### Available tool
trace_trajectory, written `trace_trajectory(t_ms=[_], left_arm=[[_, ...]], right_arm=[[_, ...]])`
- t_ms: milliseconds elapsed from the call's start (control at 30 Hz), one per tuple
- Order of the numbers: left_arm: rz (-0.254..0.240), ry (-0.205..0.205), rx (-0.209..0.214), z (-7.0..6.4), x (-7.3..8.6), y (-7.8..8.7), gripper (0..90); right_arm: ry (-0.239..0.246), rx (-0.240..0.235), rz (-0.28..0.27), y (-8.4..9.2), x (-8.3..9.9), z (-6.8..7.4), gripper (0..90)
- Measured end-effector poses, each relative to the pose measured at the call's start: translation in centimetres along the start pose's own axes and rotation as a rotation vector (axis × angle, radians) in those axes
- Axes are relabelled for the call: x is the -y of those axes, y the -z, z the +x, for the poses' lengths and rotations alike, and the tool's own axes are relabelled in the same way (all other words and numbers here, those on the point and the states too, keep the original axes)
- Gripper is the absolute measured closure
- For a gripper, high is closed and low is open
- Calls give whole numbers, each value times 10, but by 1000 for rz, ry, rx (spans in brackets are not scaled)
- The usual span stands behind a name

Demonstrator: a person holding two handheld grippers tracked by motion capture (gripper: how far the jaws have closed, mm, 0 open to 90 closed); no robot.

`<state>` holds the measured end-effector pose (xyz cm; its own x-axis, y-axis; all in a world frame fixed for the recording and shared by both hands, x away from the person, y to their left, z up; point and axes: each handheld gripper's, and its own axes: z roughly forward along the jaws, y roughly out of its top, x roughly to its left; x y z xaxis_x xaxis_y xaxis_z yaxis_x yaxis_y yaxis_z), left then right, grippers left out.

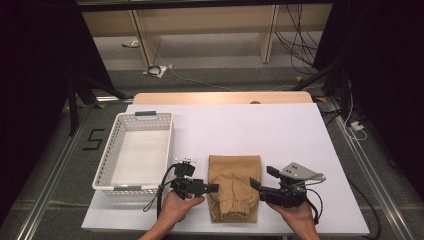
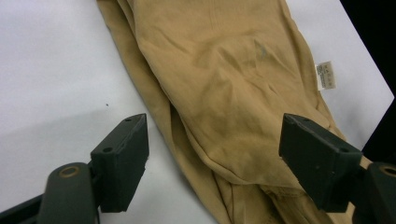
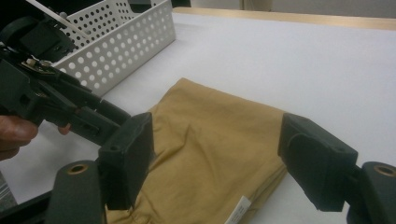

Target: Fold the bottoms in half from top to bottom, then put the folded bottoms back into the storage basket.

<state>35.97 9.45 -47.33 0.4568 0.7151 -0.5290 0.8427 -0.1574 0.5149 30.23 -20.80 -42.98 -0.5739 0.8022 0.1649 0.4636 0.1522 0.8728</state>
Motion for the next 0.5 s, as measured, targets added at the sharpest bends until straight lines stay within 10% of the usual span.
trace_trajectory(t_ms=[500], left_arm=[[9,58,13,-3,5,-7,230]], right_arm=[[-1,-11,6,5,4,4,280]])
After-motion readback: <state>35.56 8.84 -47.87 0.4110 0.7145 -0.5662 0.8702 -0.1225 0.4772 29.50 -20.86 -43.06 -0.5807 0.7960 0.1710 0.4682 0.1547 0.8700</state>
